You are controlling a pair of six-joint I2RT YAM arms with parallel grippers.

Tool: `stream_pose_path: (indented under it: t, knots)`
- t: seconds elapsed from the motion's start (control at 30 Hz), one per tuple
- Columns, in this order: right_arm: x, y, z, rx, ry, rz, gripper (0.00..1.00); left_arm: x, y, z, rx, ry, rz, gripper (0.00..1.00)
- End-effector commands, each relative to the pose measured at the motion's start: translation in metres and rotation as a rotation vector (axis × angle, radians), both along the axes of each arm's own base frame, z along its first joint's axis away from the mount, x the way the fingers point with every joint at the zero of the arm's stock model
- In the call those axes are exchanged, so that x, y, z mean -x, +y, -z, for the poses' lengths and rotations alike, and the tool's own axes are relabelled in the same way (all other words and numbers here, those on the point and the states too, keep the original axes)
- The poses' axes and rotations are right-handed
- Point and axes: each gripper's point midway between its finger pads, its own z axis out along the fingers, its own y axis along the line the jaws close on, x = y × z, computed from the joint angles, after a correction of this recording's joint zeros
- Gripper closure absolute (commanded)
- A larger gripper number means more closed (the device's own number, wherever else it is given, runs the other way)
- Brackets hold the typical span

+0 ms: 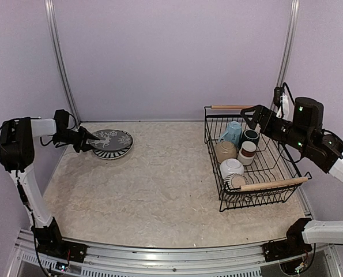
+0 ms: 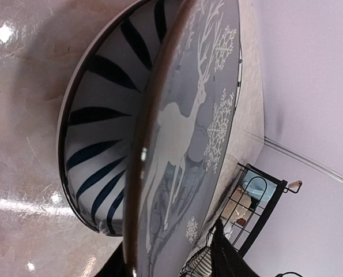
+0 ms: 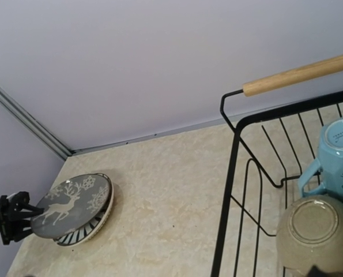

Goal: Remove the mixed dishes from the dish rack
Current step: Place the plate on the plate.

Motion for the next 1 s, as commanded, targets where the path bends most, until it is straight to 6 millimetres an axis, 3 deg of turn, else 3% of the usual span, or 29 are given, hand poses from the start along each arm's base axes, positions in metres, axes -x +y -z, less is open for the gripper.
stream_pose_path:
  t: [0.0,0.1,0.43,0.63,0.9,0.97]
  knots:
    - [0.0,-0.006,0.009,0.011,0.016,0.023,0.0,-0.004,0.007,-0.014,-0.067,-0.031,-0.017,0.5]
    - [0.0,-0.007,0.009,0.011,0.016,0.025,0.0,-0.002,0.01,-0.013,-0.087,-0.025,-0.035,0.41]
    - [-0.001,-0.006,0.014,0.012,0.022,0.023,0.0,0.001,0.017,-0.003,-0.158,0.032,-0.053,0.33]
    - [-0.001,-0.006,0.017,0.013,0.025,0.024,0.0,0.0,0.004,0.002,-0.168,0.051,-0.009,0.29]
    - [0.001,-0.009,0.016,0.021,0.024,0.035,0.0,0.001,0.005,0.009,-0.197,0.09,0.002,0.15]
    - [0.001,-0.011,0.016,0.023,0.026,0.04,0.0,0.002,0.011,0.01,-0.218,0.105,-0.014,0.05]
